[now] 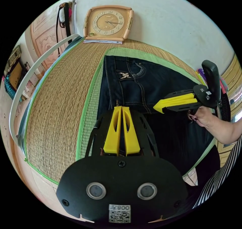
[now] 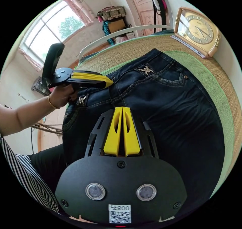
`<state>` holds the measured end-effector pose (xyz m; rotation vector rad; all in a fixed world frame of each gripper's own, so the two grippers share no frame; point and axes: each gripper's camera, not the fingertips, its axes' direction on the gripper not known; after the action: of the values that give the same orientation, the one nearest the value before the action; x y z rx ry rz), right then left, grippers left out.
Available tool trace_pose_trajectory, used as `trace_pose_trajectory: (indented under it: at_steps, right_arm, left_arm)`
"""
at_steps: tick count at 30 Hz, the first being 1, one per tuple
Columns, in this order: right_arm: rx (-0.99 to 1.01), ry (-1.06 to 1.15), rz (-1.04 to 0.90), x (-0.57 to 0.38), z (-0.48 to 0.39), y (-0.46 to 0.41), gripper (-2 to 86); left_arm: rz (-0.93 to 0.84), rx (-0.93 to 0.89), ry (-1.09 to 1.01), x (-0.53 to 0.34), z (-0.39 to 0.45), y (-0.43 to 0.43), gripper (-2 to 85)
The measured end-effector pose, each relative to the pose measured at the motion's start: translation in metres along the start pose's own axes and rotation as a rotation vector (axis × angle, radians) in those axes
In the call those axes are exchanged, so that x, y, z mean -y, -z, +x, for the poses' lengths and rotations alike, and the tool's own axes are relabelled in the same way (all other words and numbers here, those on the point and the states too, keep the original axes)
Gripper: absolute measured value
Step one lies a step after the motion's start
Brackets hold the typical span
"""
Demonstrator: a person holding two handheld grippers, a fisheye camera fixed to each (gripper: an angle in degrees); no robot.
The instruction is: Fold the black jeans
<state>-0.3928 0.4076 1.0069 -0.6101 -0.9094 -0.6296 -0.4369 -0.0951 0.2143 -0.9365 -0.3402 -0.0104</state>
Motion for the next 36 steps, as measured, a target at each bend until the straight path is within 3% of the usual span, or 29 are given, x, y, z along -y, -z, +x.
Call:
trace_pose_trajectory:
  at_steps: [3, 6, 8, 13, 16, 26, 36]
  right_arm:
    - [-0.048, 0.000, 0.043, 0.001, -0.008, -0.001, 0.2]
    - [0.004, -0.032, 0.047, 0.008, -0.002, 0.002, 0.3]
    - [0.087, -0.069, 0.050, 0.013, 0.008, 0.010, 0.3]
    - [0.157, -0.154, 0.193, 0.010, 0.035, 0.048, 1.0]
    - [0.087, -0.196, 0.229, 0.011, 0.057, 0.071, 2.5]
    - [-0.259, -0.228, 0.037, 0.054, 0.119, 0.102, 10.3]
    - [-0.250, -0.220, -0.159, 0.082, 0.137, 0.082, 9.9]
  left_arm:
    - [-0.002, -0.032, 0.021, 0.006, 0.000, 0.006, 0.2]
    - [-0.017, -0.129, 0.077, 0.016, -0.008, 0.013, 0.2]
    - [0.068, -0.189, 0.086, 0.026, -0.011, 0.029, 0.3]
    - [0.166, -0.248, 0.001, 0.066, -0.005, 0.047, 0.9]
    - [0.156, -0.267, -0.080, 0.104, 0.006, 0.044, 2.1]
    - [-0.071, -0.132, -0.284, 0.228, 0.060, 0.002, 9.7]
    - [-0.327, 0.016, -0.528, 0.280, 0.129, -0.038, 10.6]
